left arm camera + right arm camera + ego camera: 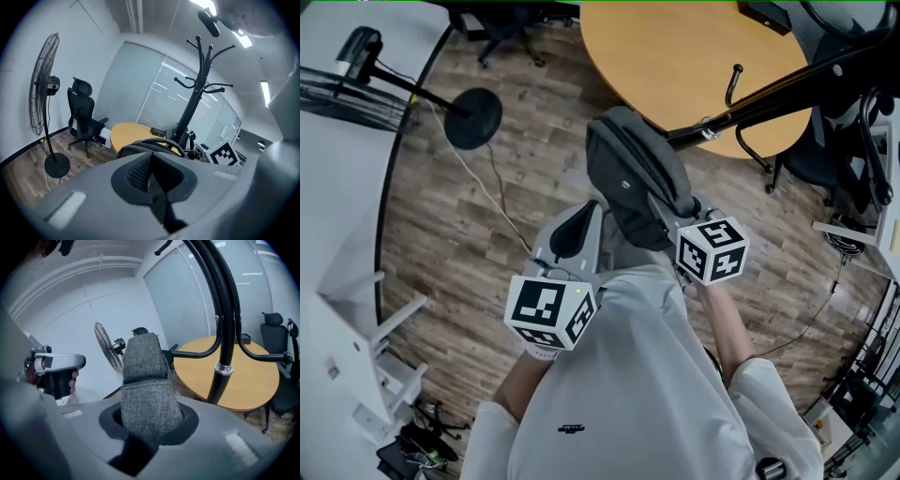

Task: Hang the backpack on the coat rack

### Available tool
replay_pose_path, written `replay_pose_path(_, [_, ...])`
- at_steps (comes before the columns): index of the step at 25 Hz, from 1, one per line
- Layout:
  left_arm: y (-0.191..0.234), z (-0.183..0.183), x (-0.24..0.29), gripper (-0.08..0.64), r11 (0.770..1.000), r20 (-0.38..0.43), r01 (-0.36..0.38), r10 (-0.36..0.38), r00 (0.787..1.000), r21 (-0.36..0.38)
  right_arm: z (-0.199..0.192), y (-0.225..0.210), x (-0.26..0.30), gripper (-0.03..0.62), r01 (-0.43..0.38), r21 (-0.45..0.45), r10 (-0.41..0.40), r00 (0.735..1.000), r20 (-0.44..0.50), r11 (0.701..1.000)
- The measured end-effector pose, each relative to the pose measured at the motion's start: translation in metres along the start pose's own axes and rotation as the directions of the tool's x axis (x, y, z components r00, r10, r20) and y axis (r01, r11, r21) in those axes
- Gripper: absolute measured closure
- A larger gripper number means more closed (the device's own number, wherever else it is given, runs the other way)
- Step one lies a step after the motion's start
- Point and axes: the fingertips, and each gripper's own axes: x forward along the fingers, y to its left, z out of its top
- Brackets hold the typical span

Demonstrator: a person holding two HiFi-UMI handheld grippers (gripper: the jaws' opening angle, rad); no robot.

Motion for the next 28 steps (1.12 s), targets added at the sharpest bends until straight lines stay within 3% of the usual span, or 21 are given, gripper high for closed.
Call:
replay_pose_path(20, [0.0, -0.005, 0.018, 0.541, 0.999, -0.034, -0.023, 0.022, 0.999, -0.043, -0.011, -0.049, 0.023, 0.489, 0.027, 0.086, -0.025, 0.999, -0.034, 0.996])
replay_pose_path(28, [-0.001, -0.006, 0.023, 0.541, 0.999, -0.044, -0.023, 0.021, 0.999, -0.042, -0.01, -0.06, 0.036, 0.489, 0.029, 0.083, -0.028, 0.999, -0.015, 0.996])
